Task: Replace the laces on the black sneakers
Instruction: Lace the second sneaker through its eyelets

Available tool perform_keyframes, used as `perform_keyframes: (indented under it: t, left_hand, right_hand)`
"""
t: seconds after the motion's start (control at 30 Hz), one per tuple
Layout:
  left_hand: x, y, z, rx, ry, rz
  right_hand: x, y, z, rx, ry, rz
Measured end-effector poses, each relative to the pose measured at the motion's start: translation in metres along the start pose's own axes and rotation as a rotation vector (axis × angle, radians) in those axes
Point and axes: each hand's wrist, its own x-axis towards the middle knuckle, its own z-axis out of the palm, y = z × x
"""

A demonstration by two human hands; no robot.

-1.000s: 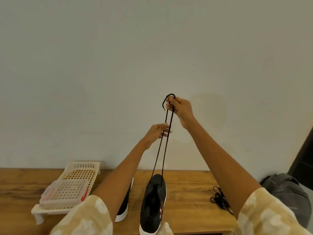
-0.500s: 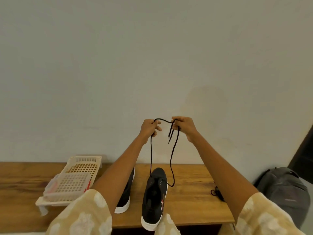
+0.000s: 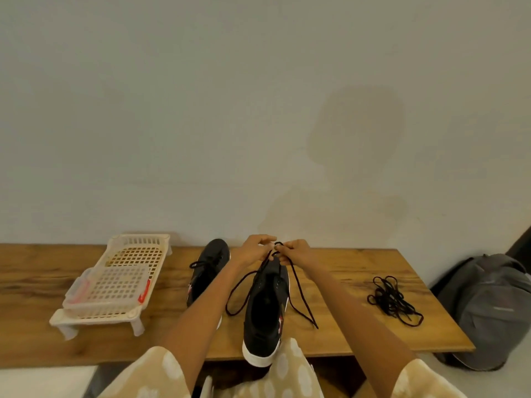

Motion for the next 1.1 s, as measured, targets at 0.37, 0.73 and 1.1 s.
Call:
perform_keyframes:
  t: [0.37, 0.73, 1.1]
  left_hand:
    - [0.013, -0.043, 0.013, -0.29, 0.269, -0.203]
    - [0.005, -0.043, 0.006, -1.109, 0.148, -0.315]
    - [-0.003, -0.019, 0.025, -1.105, 0.258, -0.254]
  right_hand:
    - [0.016, 0.068, -0.012, -0.54, 0.042, 0.077]
    - [-0.006, 0.108, -0.02, -0.894, 0.076, 0.103]
    - [-0.016, 0.028, 0.039, -0.238, -0.04, -0.11]
